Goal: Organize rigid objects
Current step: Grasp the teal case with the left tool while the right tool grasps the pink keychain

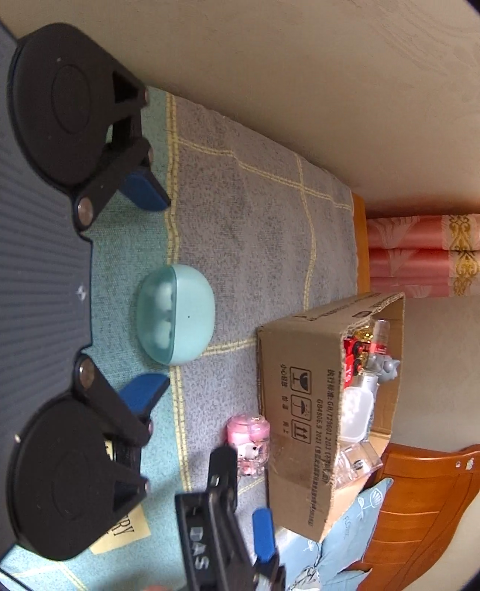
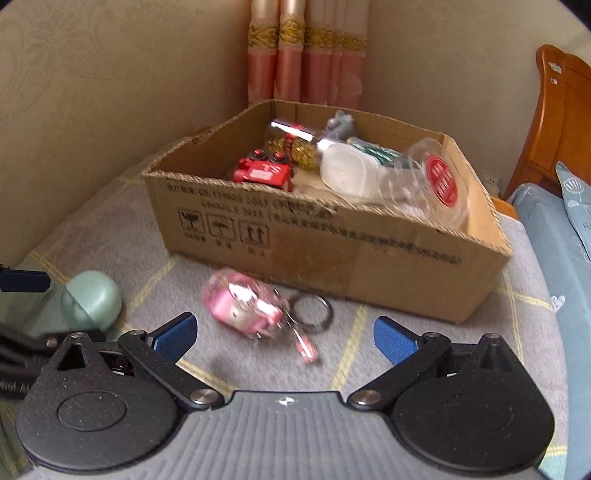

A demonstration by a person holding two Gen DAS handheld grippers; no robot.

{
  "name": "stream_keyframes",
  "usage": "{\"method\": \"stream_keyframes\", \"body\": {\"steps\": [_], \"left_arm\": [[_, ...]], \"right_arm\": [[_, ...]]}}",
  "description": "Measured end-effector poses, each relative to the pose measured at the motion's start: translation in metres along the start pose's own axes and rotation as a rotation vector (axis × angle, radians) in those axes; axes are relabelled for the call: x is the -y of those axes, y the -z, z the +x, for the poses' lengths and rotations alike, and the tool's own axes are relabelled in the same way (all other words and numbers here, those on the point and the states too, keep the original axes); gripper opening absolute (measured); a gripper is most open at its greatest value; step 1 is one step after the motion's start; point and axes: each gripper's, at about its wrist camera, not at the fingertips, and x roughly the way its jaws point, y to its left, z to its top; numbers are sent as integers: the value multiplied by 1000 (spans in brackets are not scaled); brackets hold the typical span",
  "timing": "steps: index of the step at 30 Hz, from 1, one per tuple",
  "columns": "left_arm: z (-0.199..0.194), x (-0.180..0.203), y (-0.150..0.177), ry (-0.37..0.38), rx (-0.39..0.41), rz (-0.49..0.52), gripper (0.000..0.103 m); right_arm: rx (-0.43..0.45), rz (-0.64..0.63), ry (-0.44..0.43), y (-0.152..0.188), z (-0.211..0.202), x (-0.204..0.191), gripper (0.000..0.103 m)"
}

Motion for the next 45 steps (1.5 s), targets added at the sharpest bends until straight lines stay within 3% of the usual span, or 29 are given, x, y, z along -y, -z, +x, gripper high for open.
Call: {"method": "stream_keyframes", "body": {"steps": [9, 16, 20, 23, 30, 42, 45], "left_arm": [[-1, 1, -1, 4, -3, 29, 96], [2, 7, -1, 9, 6, 61, 96], [4, 12, 0, 9, 6, 72, 96], [4, 14, 0, 15, 4, 78, 96], [7, 11, 2, 19, -9, 68, 96], [7, 11, 2, 29, -14, 70, 96], [8, 11, 1, 28, -11, 71, 96]], "right_arm": [[16, 11, 43, -16, 24, -7, 103], [-34, 15, 78, 7, 19, 15, 103], [-22, 61, 41, 19, 10, 33, 103], [-14, 17, 25, 19, 9, 33, 103], [84, -177, -135, 3, -1, 18, 103], [-15, -323, -369, -6, 2, 8, 103], [-13, -348, -344, -3, 0, 3, 103]]}}
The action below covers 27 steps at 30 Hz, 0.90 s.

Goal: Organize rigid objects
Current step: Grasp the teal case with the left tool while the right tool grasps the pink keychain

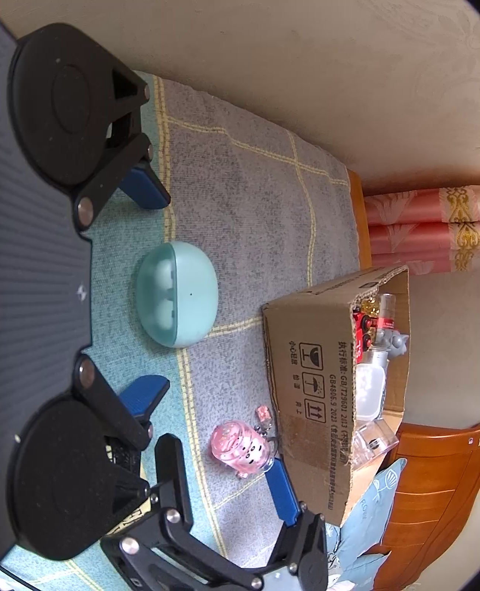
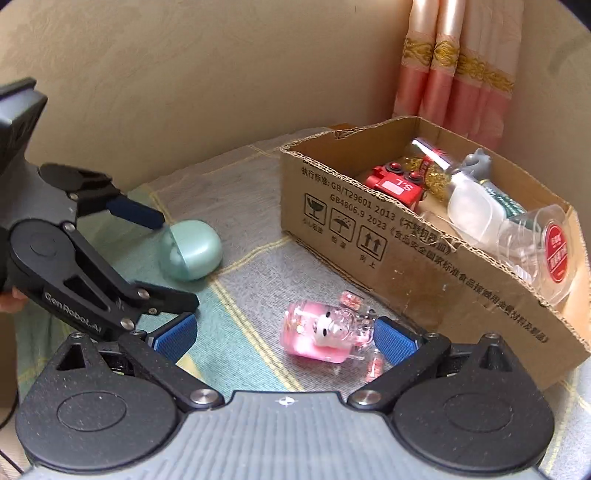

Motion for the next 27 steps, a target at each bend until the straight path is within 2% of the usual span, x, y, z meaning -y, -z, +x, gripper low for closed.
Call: {"method": "stream_keyframes", "body": {"steps": [2, 4, 6, 10, 14, 15, 16, 17, 19, 21, 27], "left_arm": [[0, 1, -1, -3, 3, 0, 94], [0, 1, -3, -11, 11, 5, 93], [-2, 3, -5, -26, 24, 21, 93], [-2, 6, -7, -37, 32, 42, 93], [0, 7, -7, -25, 20, 37, 86], [-1, 7, -7, -24, 20, 40, 85], [-1, 8, -7, -23, 19, 44, 83], [-1, 8, -7, -23, 17, 45, 81], [-1, 8, -8, -14, 10, 47, 67], [-1, 6, -9, -6, 4, 35, 61], [0, 5, -10, -3, 1, 38, 61]], "right_arm": [[0, 18, 28, -2, 3, 1, 102], [-11, 46, 64, -2, 7, 5, 93], [-37, 75, 112, -3, 11, 8, 88], [-36, 123, 149, 0, 9, 5, 78], [-30, 112, 189, 1, 10, -3, 71], [-27, 104, 194, 1, 9, -4, 67], [-25, 97, 197, 1, 8, -5, 58], [-27, 97, 192, 0, 7, -5, 57], [-32, 102, 188, -2, 7, -5, 57], [-31, 95, 190, -3, 6, -6, 57], [-32, 86, 192, -3, 7, -9, 58]]}}
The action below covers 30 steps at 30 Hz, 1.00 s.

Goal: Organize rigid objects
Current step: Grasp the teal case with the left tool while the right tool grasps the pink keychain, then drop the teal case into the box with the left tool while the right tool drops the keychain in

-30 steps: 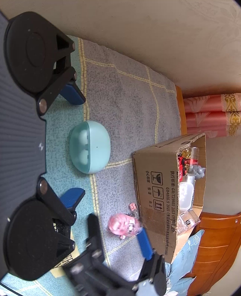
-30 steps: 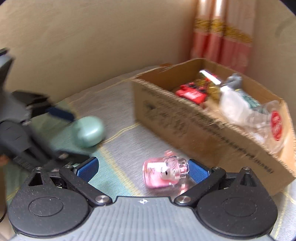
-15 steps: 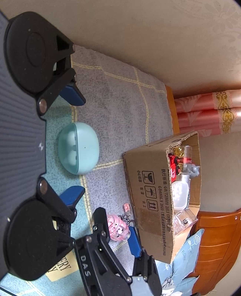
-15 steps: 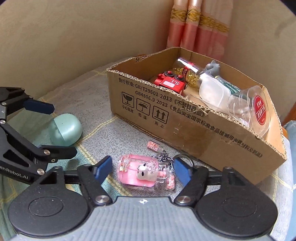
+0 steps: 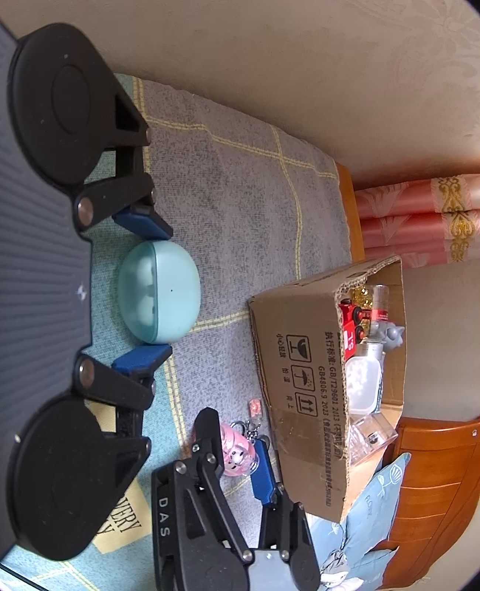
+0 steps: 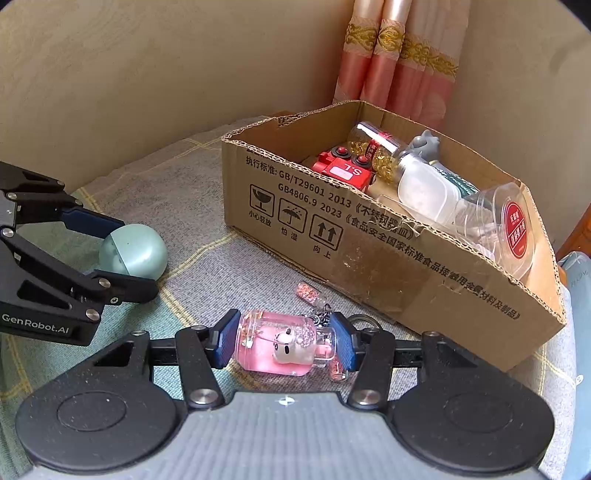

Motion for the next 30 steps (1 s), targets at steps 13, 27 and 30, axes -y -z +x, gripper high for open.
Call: {"method": "stream_keyframes", "body": {"steps": [13, 27, 30], "left_arm": [[-10, 4, -12, 26, -26, 55, 60], [-42, 18, -45, 68, 16, 134, 60], [-49, 23, -61, 76, 43, 165, 60]], "right_arm": [[11, 1, -5, 0, -25, 7, 56], [62, 20, -7, -12, -91, 35, 56], [76, 28, 3, -17, -104, 45, 56]]}}
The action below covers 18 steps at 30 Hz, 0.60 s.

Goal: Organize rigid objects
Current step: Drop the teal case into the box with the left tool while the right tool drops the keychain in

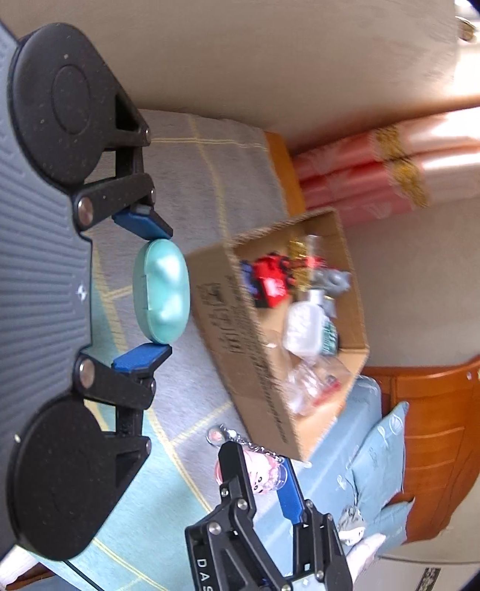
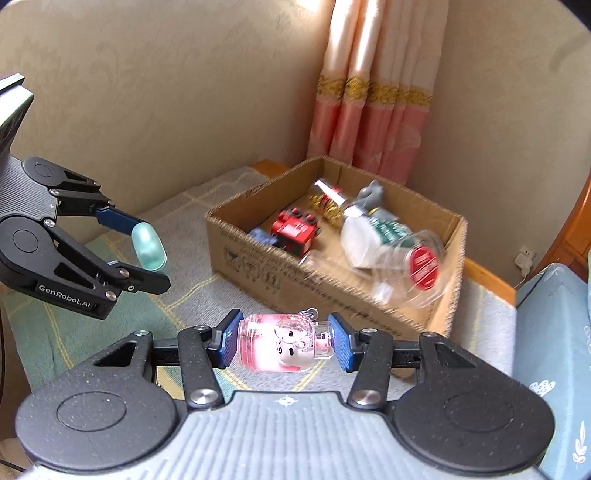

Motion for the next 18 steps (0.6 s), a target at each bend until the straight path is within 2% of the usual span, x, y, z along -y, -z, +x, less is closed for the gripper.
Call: {"method": "stream_keyframes", "body": {"steps": [11, 14, 18], "left_arm": [[4, 5, -78, 32, 105, 81, 60], [17, 4, -101, 30, 112, 95, 60], [46, -4, -126, 49, 98, 49, 60]], "right_arm": [[92, 66, 109, -42, -22, 58, 56], [81, 90, 127, -50, -12, 73, 56], [31, 127, 142, -47, 12, 88, 56]]}}
